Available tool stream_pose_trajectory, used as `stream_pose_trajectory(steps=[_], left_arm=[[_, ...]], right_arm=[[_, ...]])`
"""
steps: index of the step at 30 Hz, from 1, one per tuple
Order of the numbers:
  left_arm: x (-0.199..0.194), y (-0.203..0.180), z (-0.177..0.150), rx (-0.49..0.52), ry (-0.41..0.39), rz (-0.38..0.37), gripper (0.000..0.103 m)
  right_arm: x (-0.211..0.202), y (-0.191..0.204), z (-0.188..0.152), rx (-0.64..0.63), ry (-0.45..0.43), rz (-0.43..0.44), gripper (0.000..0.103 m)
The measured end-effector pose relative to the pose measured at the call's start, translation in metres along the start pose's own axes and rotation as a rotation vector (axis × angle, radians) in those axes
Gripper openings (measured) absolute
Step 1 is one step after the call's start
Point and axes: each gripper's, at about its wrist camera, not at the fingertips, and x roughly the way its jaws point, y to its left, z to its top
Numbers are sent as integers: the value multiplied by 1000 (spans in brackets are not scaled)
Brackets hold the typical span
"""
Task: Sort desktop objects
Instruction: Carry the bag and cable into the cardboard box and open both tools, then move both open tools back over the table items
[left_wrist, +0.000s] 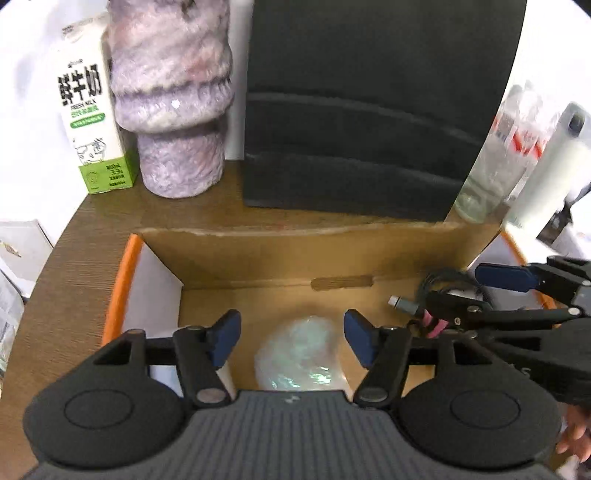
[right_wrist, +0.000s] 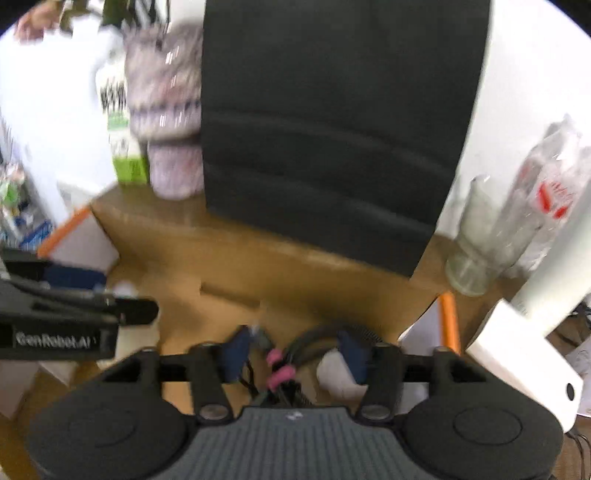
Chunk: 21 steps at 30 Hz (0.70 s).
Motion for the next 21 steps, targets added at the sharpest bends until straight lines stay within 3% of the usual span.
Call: stream_pose_trajectory(steps=[4,6,8,10,14,16,18,21], left_arm=[[-43,0,13,3,-44,14,81],[-64,-1,13,-2,-47,26,85],[-88,0,0,-12,-74,52,94],[-110,1,-30,-43,-128,98,98],[-135,-6,-91,-75,-145,54,100],[-149,-10,-124,-97,-175,100,101],[-167,-18,-159,-76,-226,139,101],[-198,-27,-220,-56,-314,121,103]], right_arm=[[-43,5,15,19,-31,33,60],[-66,6,17,29,-54,14,78],[-87,6,13,47,-84,-9,88],[-107,10,-8,51,-124,-42,88],[-147,25,-62,44,-219,-41,88],[-168,31,-87,70,-249,-39,88],[-194,43,-121,82,-283,-43,89],[-230,66,-185,36,-346,-9,94]])
